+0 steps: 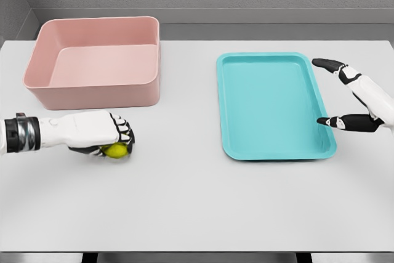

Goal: Put the tennis from the blue tray into the pink basket with both arms

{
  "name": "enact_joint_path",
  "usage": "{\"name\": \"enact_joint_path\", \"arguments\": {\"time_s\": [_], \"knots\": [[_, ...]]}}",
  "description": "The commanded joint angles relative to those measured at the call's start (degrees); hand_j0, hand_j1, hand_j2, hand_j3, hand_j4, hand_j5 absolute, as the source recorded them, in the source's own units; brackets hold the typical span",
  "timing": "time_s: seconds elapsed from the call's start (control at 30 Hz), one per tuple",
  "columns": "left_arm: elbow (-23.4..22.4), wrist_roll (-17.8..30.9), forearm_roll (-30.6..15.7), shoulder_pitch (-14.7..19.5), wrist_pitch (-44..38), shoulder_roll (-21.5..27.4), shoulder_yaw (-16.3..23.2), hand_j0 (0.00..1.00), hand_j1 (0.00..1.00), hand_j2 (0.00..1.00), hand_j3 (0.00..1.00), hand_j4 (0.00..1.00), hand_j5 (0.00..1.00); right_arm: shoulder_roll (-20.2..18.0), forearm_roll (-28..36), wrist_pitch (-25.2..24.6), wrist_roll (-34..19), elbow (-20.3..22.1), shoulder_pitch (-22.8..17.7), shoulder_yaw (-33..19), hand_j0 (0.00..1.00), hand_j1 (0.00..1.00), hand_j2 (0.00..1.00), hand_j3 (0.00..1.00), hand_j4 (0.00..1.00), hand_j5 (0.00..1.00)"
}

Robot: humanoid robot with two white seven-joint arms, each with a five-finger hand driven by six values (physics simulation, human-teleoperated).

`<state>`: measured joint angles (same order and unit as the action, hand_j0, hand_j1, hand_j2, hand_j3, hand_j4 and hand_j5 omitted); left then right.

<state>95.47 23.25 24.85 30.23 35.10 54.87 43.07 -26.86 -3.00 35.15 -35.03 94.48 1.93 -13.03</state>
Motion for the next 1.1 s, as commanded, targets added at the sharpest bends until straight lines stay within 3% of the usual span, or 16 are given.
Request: {"name": "enact_joint_path", "arguments": {"time_s": [0.0,0.5,0.8,1.07], "knots": [[0.33,-0.04,-1.12,0.09,-0.1,0.15,-0.09,0.53,0.53,0.53,0.53,0.53,0.53,-0.04,0.45,-0.15,0.03,0.01,0.0,0.02,1.0,1.0,1.0,1.0,1.0,1.0],[1.03,-0.04,-5.78,5.36,-0.1,1.82,-0.44,0.53,0.53,0.53,0.53,0.53,0.53,-0.04,0.45,-0.15,0.03,0.01,0.0,-0.07,1.0,1.0,1.0,1.0,1.0,1.0],[0.33,-0.04,-6.04,8.61,-0.1,1.82,-0.35,0.53,0.53,0.53,0.53,0.53,0.53,-0.04,0.54,-0.15,0.03,0.01,0.0,-0.07,1.0,1.0,1.0,1.0,1.0,1.0],[-2.74,-0.04,-6.48,11.16,-0.1,1.02,-0.18,0.53,0.53,0.53,0.53,0.53,0.53,-0.04,0.54,-0.15,0.03,0.01,0.0,-0.07,1.0,1.0,1.0,1.0,1.0,1.0]]}}
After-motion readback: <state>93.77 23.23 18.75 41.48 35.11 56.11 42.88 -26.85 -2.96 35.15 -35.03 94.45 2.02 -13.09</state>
